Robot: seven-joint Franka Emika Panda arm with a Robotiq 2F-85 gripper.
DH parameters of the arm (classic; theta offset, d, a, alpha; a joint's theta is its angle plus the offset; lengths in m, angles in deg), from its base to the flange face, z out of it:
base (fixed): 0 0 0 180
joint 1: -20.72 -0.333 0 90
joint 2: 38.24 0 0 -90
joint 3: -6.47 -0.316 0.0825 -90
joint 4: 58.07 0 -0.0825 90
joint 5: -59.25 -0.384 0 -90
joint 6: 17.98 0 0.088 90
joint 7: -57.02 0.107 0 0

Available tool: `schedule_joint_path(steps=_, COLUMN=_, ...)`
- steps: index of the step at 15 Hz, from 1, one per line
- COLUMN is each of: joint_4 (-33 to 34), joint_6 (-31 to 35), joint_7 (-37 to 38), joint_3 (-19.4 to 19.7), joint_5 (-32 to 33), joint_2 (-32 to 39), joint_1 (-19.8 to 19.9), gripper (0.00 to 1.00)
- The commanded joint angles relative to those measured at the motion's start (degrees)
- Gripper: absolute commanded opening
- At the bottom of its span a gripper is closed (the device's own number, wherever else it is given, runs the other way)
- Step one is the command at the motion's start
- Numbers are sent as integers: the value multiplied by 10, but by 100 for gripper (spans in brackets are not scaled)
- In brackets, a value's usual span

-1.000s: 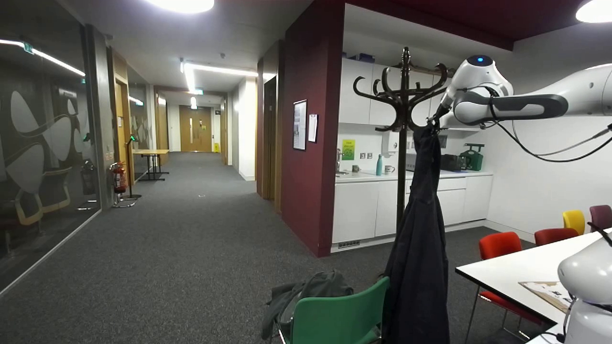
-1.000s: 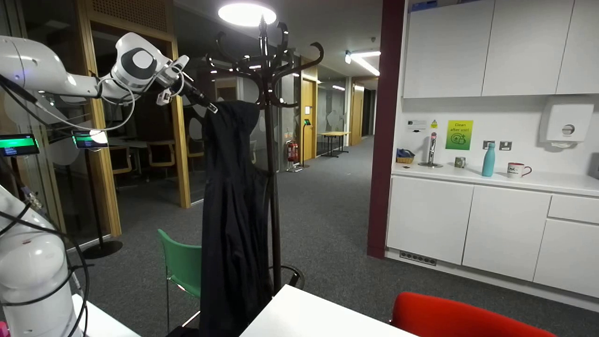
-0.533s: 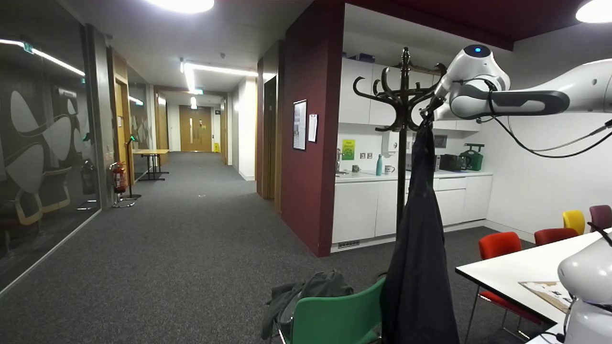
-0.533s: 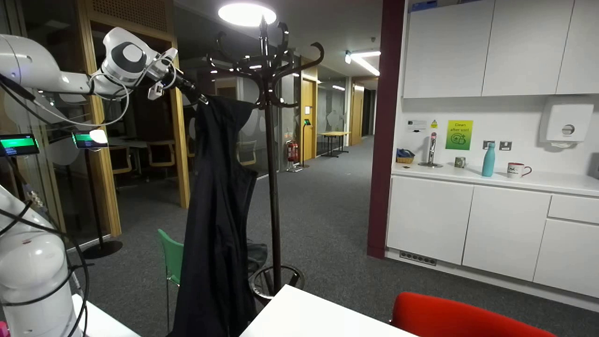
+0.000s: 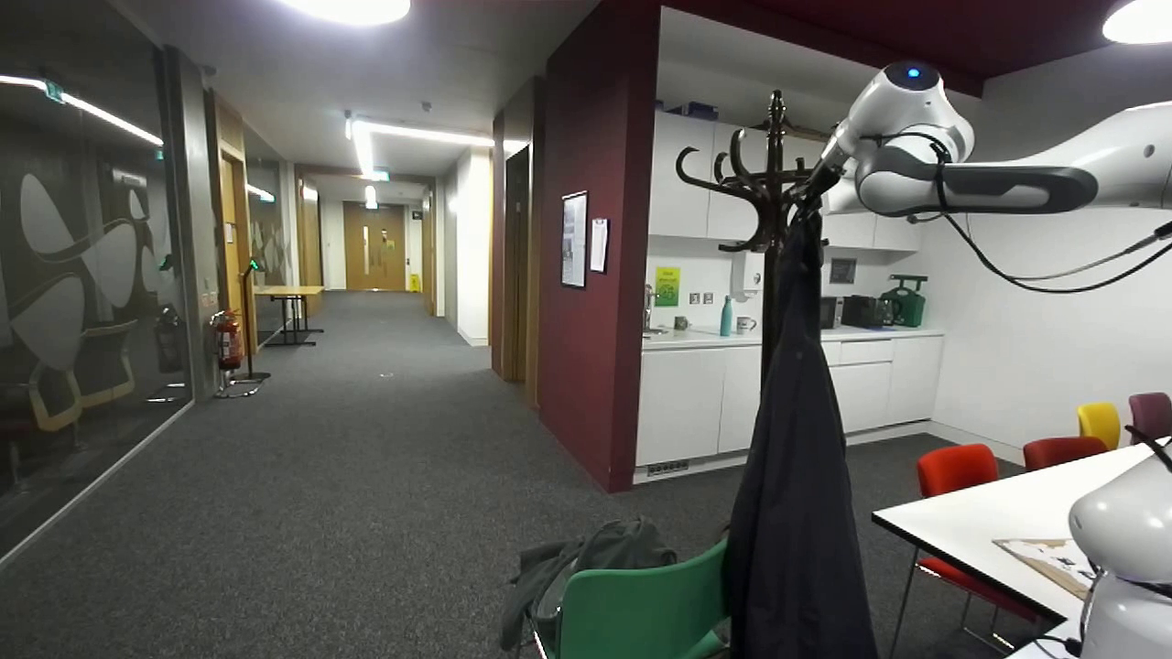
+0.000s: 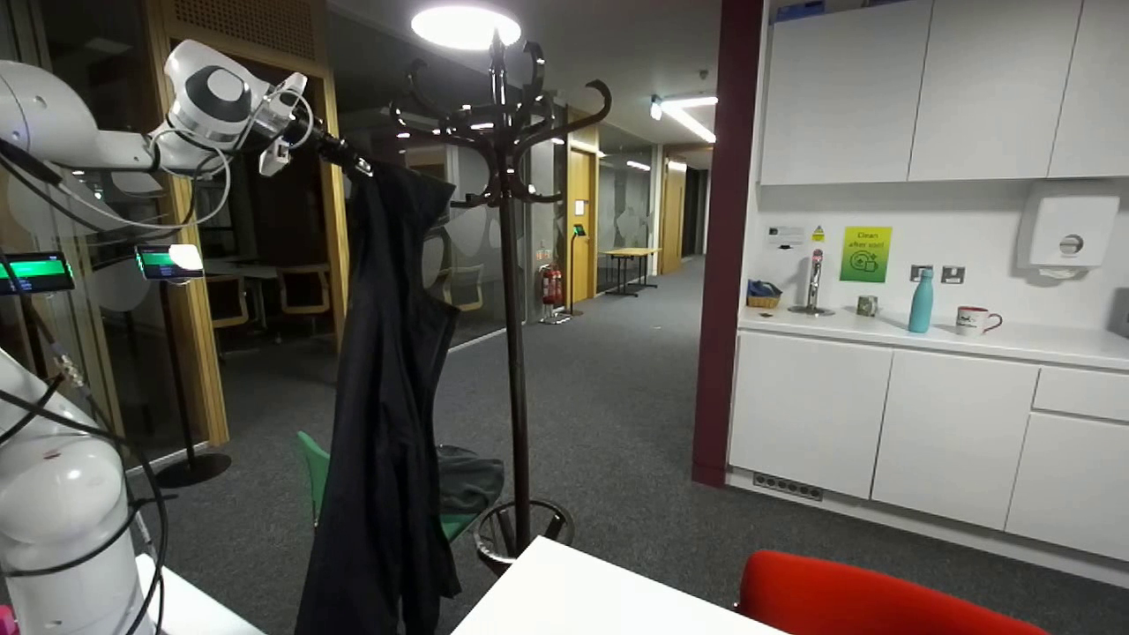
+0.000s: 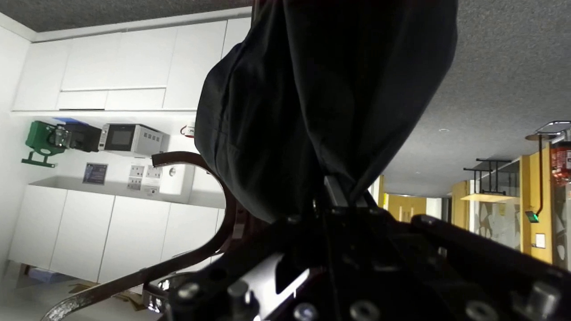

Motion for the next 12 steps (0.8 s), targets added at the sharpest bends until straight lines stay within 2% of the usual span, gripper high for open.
schedule_joint_path(steps=1, joint_4=43, joint_6=-7, joint_7=-8, joint_3=-14, joint_5=25, joint_2=17, joint_1=-4, gripper=0)
schedule_joint_path(steps=12, joint_4=42, joint_6=-14, joint_7=-1, joint_3=-46, joint_5=17, joint_2=55, joint_1=-32, gripper=0)
